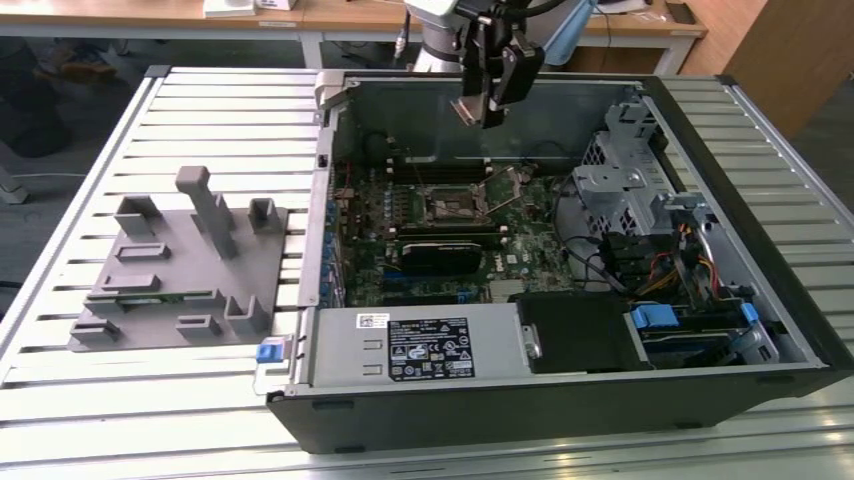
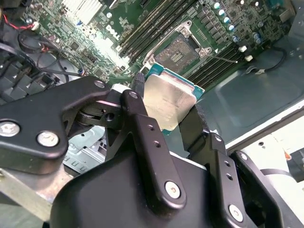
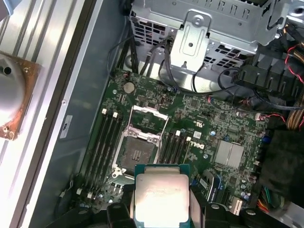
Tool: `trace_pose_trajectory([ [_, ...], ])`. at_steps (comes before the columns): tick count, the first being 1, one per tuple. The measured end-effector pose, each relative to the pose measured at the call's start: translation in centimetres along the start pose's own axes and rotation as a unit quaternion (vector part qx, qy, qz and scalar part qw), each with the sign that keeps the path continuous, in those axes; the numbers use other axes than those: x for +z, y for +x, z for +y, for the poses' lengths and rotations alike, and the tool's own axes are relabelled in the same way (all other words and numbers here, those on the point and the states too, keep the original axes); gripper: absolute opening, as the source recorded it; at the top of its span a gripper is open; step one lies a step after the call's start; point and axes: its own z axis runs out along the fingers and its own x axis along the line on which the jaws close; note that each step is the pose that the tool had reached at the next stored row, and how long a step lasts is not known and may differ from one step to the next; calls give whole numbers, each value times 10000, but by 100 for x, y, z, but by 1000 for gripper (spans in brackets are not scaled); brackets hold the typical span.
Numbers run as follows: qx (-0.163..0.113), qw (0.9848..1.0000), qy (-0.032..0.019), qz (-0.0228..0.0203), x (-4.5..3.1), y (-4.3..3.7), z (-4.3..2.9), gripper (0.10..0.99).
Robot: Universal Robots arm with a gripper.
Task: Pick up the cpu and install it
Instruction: 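Place the cpu into insertion slot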
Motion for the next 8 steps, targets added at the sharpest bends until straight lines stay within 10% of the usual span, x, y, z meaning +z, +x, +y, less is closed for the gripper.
trace_pose_trajectory([
  [8, 348, 9994, 2, -29, 2, 3, 1, 541],
])
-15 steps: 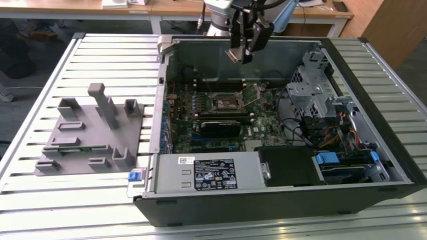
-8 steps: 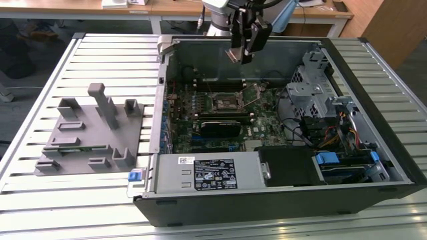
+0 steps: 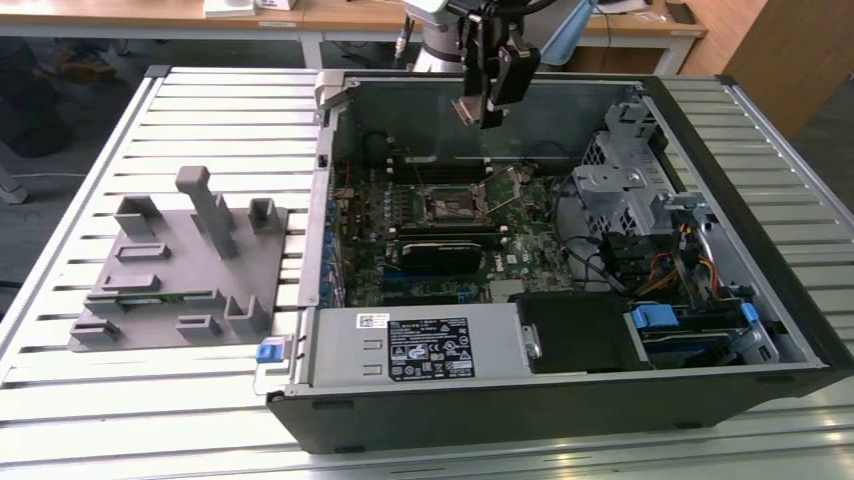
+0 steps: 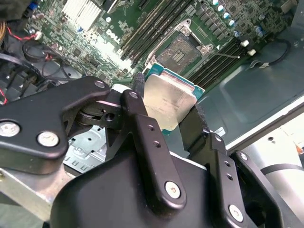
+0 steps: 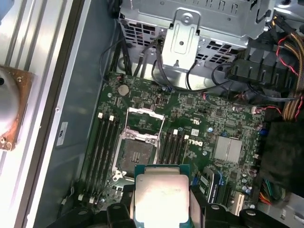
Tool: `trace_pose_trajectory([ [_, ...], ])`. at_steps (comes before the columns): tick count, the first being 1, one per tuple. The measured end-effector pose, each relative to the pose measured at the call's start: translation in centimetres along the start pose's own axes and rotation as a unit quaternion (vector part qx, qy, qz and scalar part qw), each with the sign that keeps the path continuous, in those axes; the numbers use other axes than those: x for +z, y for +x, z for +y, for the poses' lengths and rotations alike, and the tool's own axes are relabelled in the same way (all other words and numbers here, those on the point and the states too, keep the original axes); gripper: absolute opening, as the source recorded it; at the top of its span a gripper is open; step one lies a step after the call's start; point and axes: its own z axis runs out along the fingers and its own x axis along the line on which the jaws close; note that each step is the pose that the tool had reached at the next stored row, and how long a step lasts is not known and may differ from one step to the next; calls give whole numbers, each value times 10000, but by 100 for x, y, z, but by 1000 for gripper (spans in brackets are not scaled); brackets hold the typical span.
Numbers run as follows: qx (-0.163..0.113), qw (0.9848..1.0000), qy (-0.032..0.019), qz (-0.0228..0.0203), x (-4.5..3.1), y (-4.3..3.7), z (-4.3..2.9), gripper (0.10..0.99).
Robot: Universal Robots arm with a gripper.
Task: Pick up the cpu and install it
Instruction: 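Place the cpu into insertion slot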
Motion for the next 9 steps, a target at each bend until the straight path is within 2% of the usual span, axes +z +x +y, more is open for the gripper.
trace_pose_trajectory([
  [9, 386, 9992, 3, -34, 1, 5, 1, 541],
])
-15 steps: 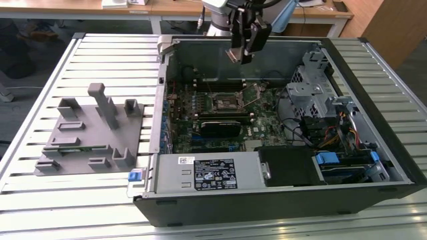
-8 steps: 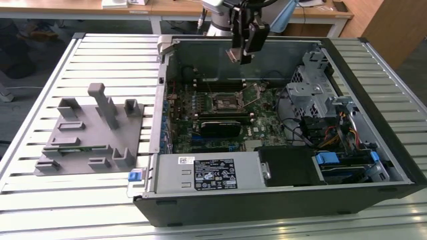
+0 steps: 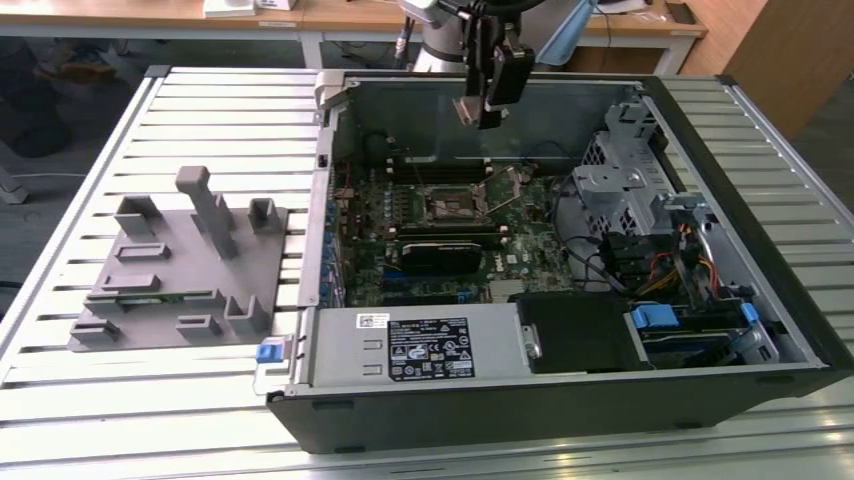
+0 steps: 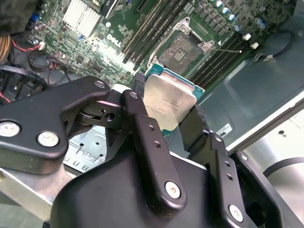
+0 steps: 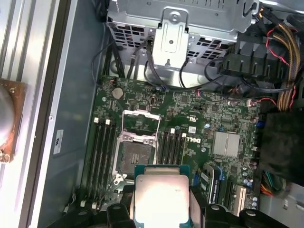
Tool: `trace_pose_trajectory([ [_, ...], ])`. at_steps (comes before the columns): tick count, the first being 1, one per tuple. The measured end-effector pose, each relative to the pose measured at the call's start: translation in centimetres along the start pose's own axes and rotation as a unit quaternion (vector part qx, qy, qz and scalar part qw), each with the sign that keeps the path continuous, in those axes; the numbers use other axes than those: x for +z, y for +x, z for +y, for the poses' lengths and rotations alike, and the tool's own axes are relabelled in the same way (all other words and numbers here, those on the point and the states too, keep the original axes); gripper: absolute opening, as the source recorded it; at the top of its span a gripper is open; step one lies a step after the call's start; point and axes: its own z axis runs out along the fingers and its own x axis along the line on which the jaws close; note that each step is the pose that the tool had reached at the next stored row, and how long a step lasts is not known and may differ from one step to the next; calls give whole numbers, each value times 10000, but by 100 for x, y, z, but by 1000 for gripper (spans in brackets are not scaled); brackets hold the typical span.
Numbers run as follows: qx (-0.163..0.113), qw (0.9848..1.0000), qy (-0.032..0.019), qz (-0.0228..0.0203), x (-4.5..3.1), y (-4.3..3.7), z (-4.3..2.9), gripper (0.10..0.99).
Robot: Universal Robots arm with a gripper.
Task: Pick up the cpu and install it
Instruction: 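Place the cpu into insertion slot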
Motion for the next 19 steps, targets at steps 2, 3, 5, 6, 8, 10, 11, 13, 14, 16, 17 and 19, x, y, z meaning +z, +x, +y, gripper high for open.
trace_pose_trajectory([
  [2, 85, 10000, 1, -8, 0, 2, 0, 541],
  [3, 125, 9999, 1, -11, 1, 3, 0, 541],
  [5, 206, 9998, 2, -19, 1, 4, 0, 541],
  [6, 247, 9997, 2, -23, 1, 5, 0, 541],
  [8, 328, 9995, 3, -30, 1, 7, 1, 541],
  [10, 409, 9992, 3, -37, 2, 8, 1, 541],
  [11, 452, 9990, 3, -41, 2, 10, 1, 541],
  [13, 531, 9986, 4, -48, 2, 12, 1, 541],
  [14, 570, 9984, 4, -52, 2, 13, 2, 541],
  [16, 649, 9979, 5, -60, 2, 16, 2, 541],
  [17, 688, 9976, 6, -63, 3, 17, 2, 541],
  [19, 768, 9970, 6, -70, 4, 20, 2, 541],
])
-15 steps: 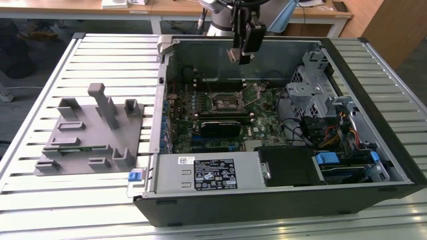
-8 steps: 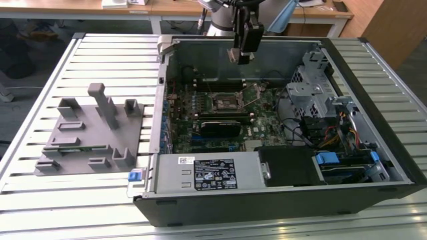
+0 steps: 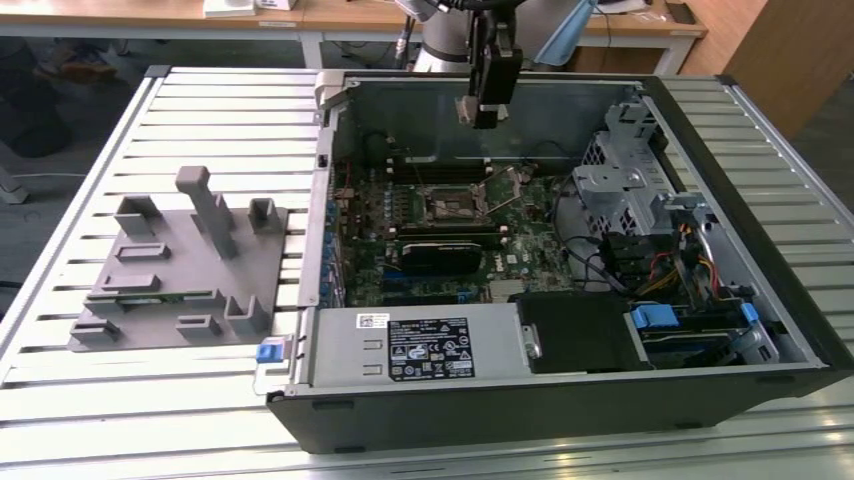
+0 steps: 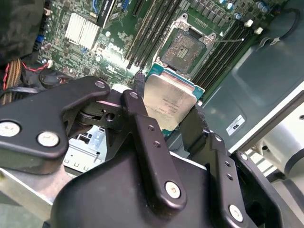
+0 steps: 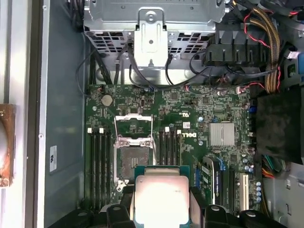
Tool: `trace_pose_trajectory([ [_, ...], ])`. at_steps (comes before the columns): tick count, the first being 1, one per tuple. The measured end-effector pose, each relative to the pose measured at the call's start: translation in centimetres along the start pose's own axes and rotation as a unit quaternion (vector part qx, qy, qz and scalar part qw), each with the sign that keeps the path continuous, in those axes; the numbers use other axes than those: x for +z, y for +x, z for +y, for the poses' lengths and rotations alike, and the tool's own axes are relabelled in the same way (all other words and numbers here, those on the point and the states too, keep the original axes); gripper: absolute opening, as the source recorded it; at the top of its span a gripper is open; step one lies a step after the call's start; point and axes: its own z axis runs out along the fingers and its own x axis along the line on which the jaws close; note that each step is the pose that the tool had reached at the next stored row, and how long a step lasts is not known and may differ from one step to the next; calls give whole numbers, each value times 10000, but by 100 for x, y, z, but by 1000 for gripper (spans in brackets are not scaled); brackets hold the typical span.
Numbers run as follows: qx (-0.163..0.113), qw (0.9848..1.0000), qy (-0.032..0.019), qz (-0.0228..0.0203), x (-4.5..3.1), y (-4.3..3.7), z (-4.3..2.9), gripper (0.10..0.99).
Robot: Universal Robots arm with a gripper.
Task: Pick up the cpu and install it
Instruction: 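Place the cpu into insertion slot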
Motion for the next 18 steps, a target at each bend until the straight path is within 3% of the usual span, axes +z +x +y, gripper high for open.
trace_pose_trajectory([
  [9, 355, 9994, 3, -32, 1, 11, 0, 541],
  [18, 750, 9972, 7, -65, 3, 19, -1, 541],
])
